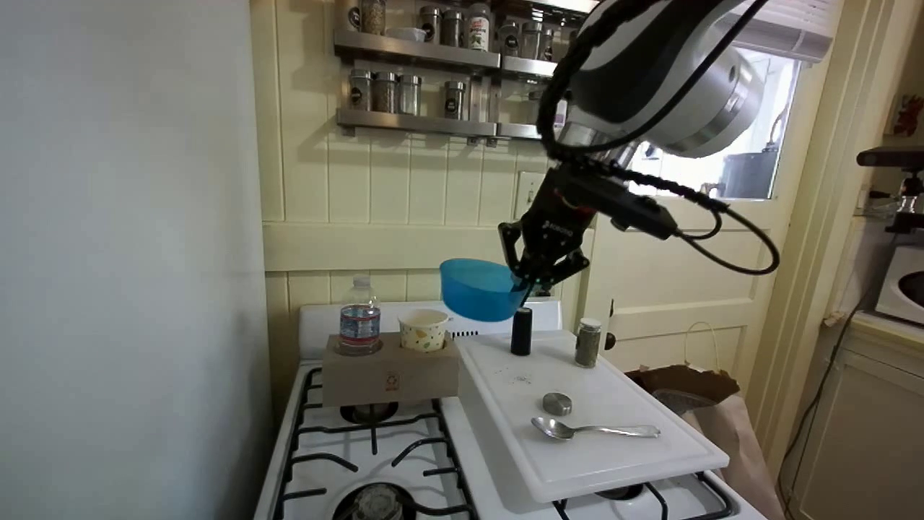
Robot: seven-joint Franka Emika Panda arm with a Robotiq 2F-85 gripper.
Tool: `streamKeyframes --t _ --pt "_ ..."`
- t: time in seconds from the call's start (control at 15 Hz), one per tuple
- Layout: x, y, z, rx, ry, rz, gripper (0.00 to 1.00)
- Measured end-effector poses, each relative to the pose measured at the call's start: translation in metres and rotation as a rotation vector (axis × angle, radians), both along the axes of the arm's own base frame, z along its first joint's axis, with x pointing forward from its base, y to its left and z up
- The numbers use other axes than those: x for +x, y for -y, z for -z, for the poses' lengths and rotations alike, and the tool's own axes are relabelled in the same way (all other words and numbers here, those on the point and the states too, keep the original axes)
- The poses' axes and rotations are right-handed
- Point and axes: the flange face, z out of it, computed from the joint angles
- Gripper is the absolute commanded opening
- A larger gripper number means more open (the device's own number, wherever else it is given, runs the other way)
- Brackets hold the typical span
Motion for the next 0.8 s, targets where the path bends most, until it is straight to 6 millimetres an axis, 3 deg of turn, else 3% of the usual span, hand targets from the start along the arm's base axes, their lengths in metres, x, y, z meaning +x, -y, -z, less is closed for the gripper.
streamKeyframes --t 0.27,0.4,0.53,0.8 --pt "0.005 -0.048 0.079 0.007 -0.145 -0.08 0.01" --pt "0.004 -0.067 0.109 0.024 -0.206 -0.145 0.04" --pt "0.006 -0.068 0.118 0.025 -0.22 -0.152 0.04" --pt "0.008 -0.067 0.113 0.024 -0.209 -0.15 0.01"
